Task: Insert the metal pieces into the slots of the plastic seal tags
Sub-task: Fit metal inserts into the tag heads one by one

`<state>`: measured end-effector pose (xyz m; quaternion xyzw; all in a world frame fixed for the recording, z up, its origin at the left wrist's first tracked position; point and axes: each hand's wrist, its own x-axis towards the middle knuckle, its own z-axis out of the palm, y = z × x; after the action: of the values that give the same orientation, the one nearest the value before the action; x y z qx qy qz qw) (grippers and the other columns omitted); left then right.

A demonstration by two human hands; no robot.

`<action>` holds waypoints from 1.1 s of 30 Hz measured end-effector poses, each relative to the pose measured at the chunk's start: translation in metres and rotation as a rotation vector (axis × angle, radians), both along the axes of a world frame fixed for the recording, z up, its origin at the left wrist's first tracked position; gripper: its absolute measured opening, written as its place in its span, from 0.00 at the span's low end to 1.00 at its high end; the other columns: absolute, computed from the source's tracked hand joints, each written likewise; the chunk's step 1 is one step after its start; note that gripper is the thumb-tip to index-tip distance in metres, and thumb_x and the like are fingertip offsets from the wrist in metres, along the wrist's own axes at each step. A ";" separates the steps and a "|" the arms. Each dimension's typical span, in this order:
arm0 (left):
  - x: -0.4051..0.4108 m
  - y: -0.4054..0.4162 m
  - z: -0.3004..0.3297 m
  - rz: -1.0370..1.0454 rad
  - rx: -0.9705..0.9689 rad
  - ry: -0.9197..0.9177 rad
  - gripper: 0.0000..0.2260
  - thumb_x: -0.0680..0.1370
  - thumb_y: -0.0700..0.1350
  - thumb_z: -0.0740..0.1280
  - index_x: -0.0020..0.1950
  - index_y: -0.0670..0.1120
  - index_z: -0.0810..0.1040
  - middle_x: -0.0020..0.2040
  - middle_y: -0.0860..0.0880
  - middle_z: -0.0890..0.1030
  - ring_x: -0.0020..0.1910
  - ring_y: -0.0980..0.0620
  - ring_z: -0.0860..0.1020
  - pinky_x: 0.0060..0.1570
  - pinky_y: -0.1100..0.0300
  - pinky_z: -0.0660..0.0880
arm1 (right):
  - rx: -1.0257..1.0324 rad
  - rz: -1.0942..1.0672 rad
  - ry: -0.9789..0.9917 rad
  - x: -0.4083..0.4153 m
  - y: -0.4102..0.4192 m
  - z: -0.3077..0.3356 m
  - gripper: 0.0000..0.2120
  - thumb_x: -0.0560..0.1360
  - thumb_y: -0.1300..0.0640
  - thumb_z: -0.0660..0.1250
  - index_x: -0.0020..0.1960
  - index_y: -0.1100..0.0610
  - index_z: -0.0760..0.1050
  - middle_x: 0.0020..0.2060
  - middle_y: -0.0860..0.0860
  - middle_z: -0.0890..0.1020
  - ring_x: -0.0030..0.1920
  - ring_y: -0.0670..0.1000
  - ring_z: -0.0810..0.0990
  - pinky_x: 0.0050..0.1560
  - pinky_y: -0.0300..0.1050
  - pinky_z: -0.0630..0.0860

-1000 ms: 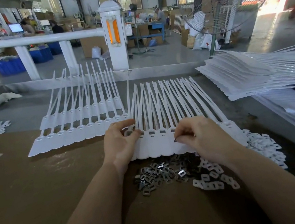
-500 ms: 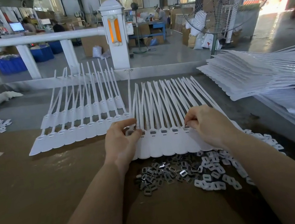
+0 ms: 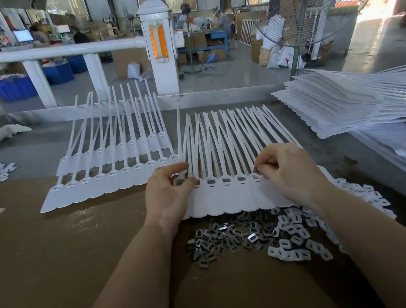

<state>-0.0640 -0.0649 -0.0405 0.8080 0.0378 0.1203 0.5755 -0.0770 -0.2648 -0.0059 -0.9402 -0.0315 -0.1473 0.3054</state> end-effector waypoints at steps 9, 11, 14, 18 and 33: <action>0.002 0.000 -0.001 0.010 0.046 -0.027 0.11 0.75 0.43 0.70 0.57 0.51 0.80 0.57 0.53 0.74 0.54 0.57 0.71 0.57 0.63 0.65 | -0.366 0.183 -0.167 -0.021 0.002 -0.012 0.07 0.76 0.64 0.62 0.49 0.58 0.78 0.43 0.51 0.79 0.47 0.50 0.74 0.49 0.47 0.72; 0.002 0.001 -0.002 0.011 0.041 -0.027 0.11 0.75 0.43 0.70 0.56 0.51 0.80 0.57 0.53 0.74 0.54 0.56 0.71 0.58 0.62 0.65 | -0.337 0.198 -0.154 -0.024 0.001 -0.011 0.07 0.76 0.63 0.62 0.48 0.57 0.79 0.42 0.49 0.80 0.46 0.49 0.75 0.48 0.45 0.72; 0.001 0.001 -0.002 0.012 0.040 -0.030 0.11 0.75 0.42 0.70 0.56 0.51 0.80 0.56 0.53 0.74 0.54 0.56 0.71 0.58 0.62 0.66 | -0.185 0.191 -0.114 -0.027 -0.002 -0.009 0.07 0.75 0.62 0.65 0.47 0.55 0.81 0.42 0.46 0.81 0.44 0.45 0.76 0.49 0.40 0.74; 0.002 0.000 -0.002 0.013 0.045 -0.031 0.11 0.75 0.43 0.70 0.56 0.51 0.80 0.56 0.53 0.74 0.53 0.57 0.70 0.56 0.63 0.64 | -0.046 0.136 -0.063 -0.026 -0.006 -0.009 0.07 0.75 0.62 0.65 0.50 0.56 0.81 0.45 0.46 0.81 0.46 0.43 0.77 0.52 0.35 0.73; 0.000 0.000 -0.001 0.005 0.020 -0.016 0.11 0.75 0.42 0.70 0.56 0.51 0.80 0.57 0.51 0.75 0.52 0.57 0.71 0.56 0.61 0.67 | -0.091 0.149 -0.037 -0.024 0.000 -0.018 0.04 0.73 0.62 0.68 0.44 0.55 0.81 0.43 0.47 0.77 0.46 0.48 0.76 0.51 0.47 0.75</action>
<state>-0.0637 -0.0651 -0.0413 0.8127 0.0341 0.1284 0.5674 -0.1008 -0.2644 -0.0239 -0.9453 -0.1140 -0.1400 0.2717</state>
